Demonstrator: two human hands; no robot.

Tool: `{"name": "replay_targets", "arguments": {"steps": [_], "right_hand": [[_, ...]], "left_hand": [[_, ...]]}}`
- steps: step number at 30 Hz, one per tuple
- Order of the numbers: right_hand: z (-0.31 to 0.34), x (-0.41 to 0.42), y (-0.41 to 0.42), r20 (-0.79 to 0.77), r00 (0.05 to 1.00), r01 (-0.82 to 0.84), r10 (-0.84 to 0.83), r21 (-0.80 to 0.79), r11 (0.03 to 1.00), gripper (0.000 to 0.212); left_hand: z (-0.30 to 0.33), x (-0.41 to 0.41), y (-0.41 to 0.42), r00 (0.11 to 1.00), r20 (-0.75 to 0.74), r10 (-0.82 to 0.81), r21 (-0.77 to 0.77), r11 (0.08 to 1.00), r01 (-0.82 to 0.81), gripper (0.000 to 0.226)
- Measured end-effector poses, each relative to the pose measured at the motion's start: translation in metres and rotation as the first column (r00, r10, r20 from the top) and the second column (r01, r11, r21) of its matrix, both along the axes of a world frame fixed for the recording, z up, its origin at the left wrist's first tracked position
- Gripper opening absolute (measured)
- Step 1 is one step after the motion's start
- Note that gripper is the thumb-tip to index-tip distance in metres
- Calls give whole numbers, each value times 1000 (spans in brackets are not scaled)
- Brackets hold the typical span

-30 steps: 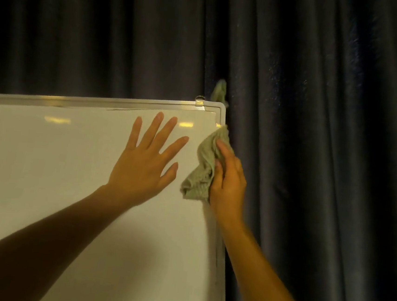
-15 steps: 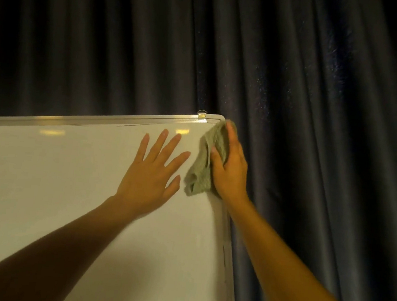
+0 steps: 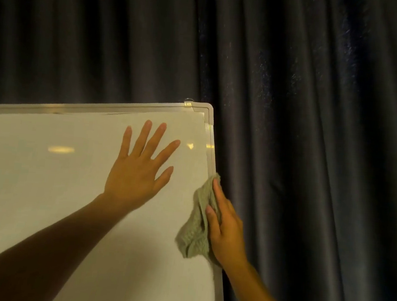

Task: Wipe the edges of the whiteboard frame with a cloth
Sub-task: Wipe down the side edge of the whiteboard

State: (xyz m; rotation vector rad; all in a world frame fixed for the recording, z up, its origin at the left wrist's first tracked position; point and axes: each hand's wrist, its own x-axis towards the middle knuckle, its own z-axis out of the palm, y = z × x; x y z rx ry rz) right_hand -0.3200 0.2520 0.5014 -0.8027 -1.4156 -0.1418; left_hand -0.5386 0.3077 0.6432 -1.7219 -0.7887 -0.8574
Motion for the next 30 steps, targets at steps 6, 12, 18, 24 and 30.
{"name": "replay_targets", "arguments": {"steps": [6,12,18,24,30], "right_hand": [[-56,7,-8,-31,999,-29,25,-125,992,57],[-92,4,-18,-40,999,-44,35,-245,969,59],[-112,39,-42,59,992,-79,110,-381,921,65],[-116,91,-56,-168,967,-243,189,-411,879,41],[-183,53,-49,-572,805,-363,158,-264,894,18]], "left_hand": [[-23,28,4,988,153,7,-102,995,9,76],[-43,38,7,975,220,13,-184,983,28,82],[-107,48,-3,991,121,50,-242,970,-20,83],[-144,47,-1,991,61,118,-278,956,-96,87],[-181,90,-21,985,24,173,-326,933,-156,88]]}}
